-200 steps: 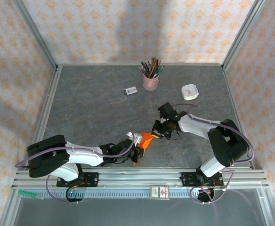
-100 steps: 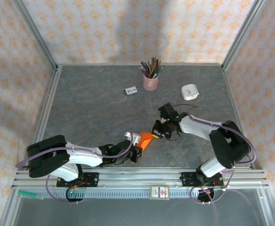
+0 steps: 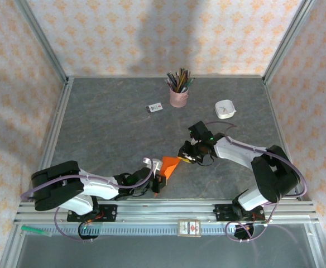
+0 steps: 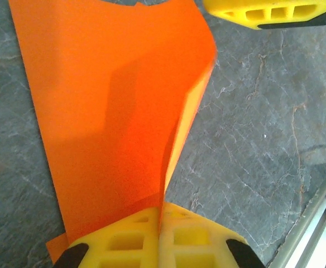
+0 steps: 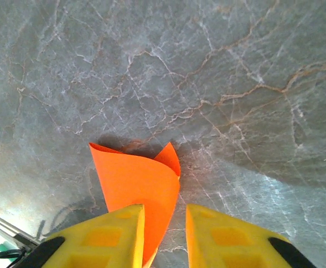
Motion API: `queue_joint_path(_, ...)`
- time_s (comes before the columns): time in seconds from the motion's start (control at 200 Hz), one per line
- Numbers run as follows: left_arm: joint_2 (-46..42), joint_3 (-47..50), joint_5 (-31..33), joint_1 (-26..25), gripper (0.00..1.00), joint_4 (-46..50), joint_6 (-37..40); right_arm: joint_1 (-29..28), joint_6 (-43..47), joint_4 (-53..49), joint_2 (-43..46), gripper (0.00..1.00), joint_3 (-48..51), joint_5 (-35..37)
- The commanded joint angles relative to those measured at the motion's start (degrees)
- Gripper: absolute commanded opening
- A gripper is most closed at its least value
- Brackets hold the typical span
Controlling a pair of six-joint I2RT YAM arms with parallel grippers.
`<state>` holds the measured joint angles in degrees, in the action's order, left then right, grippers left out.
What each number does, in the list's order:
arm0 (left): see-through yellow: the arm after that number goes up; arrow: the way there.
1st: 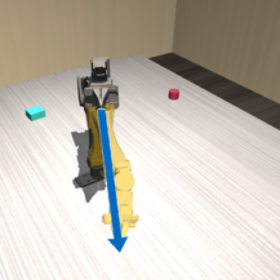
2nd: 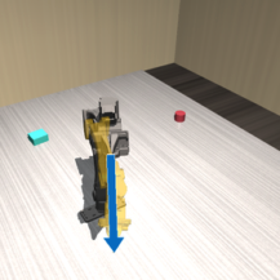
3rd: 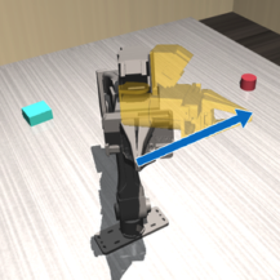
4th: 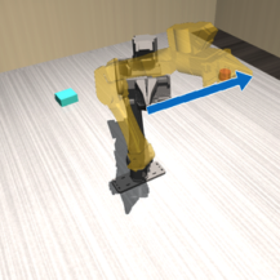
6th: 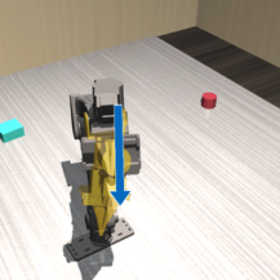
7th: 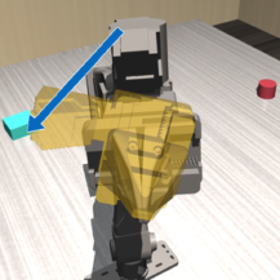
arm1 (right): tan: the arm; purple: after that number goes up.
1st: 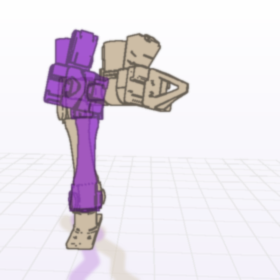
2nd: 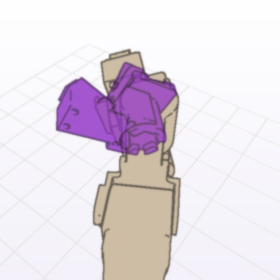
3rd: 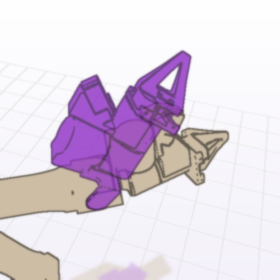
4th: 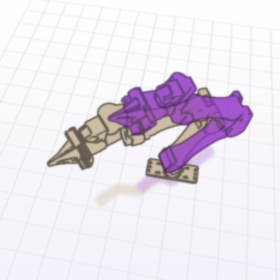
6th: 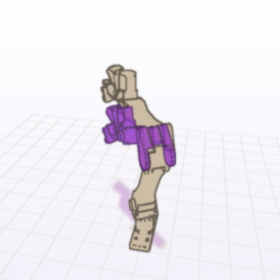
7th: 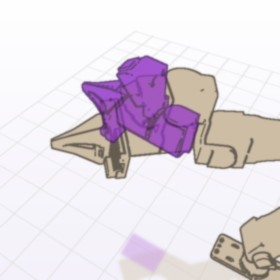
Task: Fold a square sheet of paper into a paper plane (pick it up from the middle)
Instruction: Perform the fifth fold on the wing at the bottom-center of the table.
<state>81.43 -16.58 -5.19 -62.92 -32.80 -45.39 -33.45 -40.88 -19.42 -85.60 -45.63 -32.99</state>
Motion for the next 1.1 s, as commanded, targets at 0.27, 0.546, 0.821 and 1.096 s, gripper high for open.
queue_joint_path(0.27,-0.67,6.33,-6.26,4.03,0.00,-13.52,-6.50,0.05,3.71,-0.18,3.78,0.27,-2.12,3.49)
queue_joint_path(0.546,0.96,10.08,-7.29,4.81,0.00,-21.32,-11.21,-0.03,3.49,0.90,3.69,0.27,-1.42,2.70)
queue_joint_path(0.821,3.28,12.59,-7.64,5.69,0.00,-25.95,-15.22,-0.12,3.16,2.66,3.75,0.26,-0.97,1.44)
queue_joint_path(1.096,5.87,15.11,-6.96,5.97,0.00,-28.98,-19.51,-0.21,2.76,3.11,3.69,0.25,-0.69,1.01)
